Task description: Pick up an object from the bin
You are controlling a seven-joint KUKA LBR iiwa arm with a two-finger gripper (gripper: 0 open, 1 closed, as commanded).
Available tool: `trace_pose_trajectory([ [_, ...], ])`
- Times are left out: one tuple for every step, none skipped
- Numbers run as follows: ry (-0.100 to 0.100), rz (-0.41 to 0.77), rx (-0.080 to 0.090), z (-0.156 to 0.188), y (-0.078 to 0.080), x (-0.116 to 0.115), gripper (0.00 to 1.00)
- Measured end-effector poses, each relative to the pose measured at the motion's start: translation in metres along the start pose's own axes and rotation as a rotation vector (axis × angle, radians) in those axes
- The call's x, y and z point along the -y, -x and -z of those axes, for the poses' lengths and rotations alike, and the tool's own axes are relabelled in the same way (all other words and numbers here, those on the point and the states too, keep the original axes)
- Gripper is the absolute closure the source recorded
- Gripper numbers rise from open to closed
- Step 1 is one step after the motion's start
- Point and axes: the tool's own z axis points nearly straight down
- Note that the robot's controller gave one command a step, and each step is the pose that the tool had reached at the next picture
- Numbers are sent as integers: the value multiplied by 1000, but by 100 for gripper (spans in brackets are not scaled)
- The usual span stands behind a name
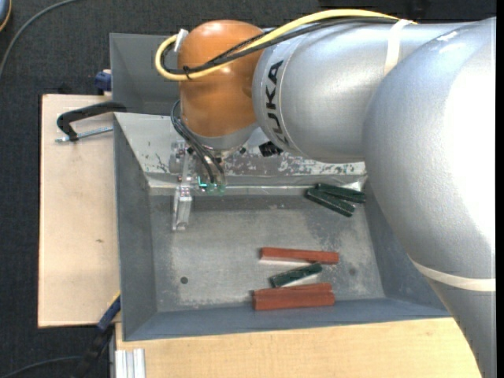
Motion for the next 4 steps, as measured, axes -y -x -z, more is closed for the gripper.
trace_pose_trajectory([
  [0, -120, 7, 11, -9, 38, 0],
  [-3, -11, 8, 44, -47, 123, 0],
  [-3, 404, 3, 13, -89, 170, 0],
  [0, 495, 13, 34, -106, 136, 0],
])
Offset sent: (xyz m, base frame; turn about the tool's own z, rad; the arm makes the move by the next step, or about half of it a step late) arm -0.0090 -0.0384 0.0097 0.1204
